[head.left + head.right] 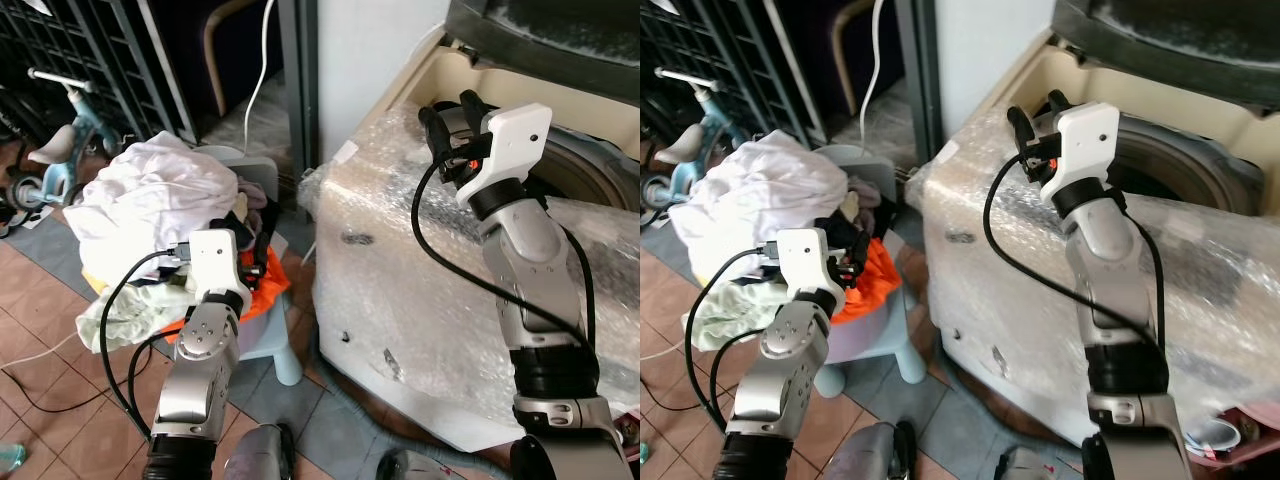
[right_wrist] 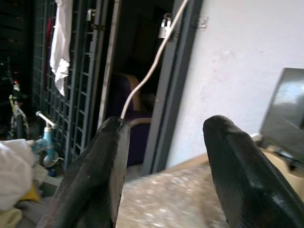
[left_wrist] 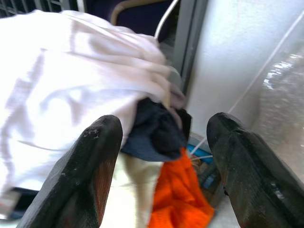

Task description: Clothes washing

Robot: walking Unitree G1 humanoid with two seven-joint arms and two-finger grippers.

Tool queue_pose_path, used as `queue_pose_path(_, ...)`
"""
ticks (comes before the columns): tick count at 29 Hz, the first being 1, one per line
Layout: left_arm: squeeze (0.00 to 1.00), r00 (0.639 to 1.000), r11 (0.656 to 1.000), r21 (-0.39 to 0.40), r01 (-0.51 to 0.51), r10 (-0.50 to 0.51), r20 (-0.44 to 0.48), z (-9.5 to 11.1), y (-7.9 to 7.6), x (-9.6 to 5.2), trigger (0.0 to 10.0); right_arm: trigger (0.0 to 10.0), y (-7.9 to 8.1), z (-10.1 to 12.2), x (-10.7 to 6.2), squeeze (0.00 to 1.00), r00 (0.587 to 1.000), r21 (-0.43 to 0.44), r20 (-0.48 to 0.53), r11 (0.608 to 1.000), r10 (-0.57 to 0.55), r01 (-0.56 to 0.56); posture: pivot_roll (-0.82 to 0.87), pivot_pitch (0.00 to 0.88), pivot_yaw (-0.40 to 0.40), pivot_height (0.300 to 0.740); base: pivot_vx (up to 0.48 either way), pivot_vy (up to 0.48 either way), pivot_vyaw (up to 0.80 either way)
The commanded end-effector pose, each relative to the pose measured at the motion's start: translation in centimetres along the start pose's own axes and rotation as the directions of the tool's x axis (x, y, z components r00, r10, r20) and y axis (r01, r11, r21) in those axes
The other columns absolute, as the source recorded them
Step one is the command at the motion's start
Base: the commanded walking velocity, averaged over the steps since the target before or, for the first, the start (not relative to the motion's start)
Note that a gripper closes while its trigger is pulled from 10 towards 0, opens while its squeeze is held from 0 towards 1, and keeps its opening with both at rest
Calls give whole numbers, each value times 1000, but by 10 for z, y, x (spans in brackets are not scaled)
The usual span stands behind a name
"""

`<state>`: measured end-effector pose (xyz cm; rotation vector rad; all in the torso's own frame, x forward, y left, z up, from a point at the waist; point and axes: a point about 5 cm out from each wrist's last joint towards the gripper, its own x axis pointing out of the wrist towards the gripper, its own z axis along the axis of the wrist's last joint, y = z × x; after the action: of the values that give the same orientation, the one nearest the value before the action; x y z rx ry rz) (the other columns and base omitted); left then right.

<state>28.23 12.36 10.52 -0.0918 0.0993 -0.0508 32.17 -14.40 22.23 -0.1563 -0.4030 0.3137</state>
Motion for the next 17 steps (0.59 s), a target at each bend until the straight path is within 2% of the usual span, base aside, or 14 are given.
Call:
queue_pose_path(1, 0, 1000, 1000, 3, -3, 3, 7, 2, 1, 0, 10000, 10000, 7, 6, 0, 1000, 1000, -11, 17, 1000, 24, -24, -68, 86, 73, 740, 0, 480, 800)
queue_pose_path(8, 0, 1000, 1000, 18, 6, -6, 26, 3, 0, 0, 10000, 10000, 10, 7, 0, 1000, 1000, -6, 14, 1000, 22, -22, -65, 81, 72, 740, 0, 475, 800)
queue_pose_path(14, 0, 999, 999, 44, 17, -19, 42, 5, -3, 0, 10000, 10000, 11, 7, -1, 1000, 1000, -9, 4, 1000, 21, -21, -65, 79, 73, 740, 0, 0, 800)
queue_pose_path(16, 0, 999, 998, 58, 12, -14, 48, 5, -3, -1, 10000, 10000, 14, 4, -1, 918, 999, 4, -15, 999, 37, -36, -62, 77, 73, 740, 0, 0, 787)
queue_pose_path(17, 0, 999, 998, 67, -10, 7, 41, 5, -1, -1, 10000, 10000, 17, 1, -1, 698, 998, 14, -33, 998, 61, -61, -60, 77, 74, 740, 0, 0, 625)
